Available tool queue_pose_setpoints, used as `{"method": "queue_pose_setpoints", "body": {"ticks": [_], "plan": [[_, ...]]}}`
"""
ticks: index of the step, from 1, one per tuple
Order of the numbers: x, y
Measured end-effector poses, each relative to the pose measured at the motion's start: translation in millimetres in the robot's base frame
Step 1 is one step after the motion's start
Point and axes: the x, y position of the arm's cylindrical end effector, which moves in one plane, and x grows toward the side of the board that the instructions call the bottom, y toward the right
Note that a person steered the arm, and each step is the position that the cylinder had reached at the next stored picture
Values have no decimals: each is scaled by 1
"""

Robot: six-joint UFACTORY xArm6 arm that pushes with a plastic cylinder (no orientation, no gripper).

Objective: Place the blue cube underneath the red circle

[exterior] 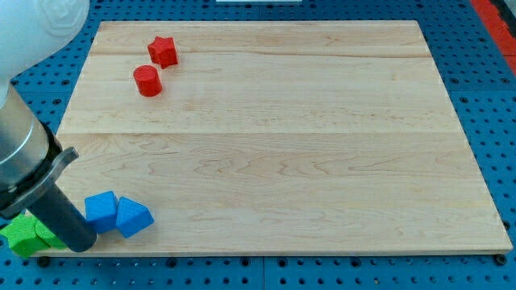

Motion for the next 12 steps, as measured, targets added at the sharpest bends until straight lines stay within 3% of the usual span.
{"method": "queue_pose_setpoints", "body": {"ticks": [2, 8, 12], "plan": [[-17, 12], [-136, 58], [-148, 48]]}}
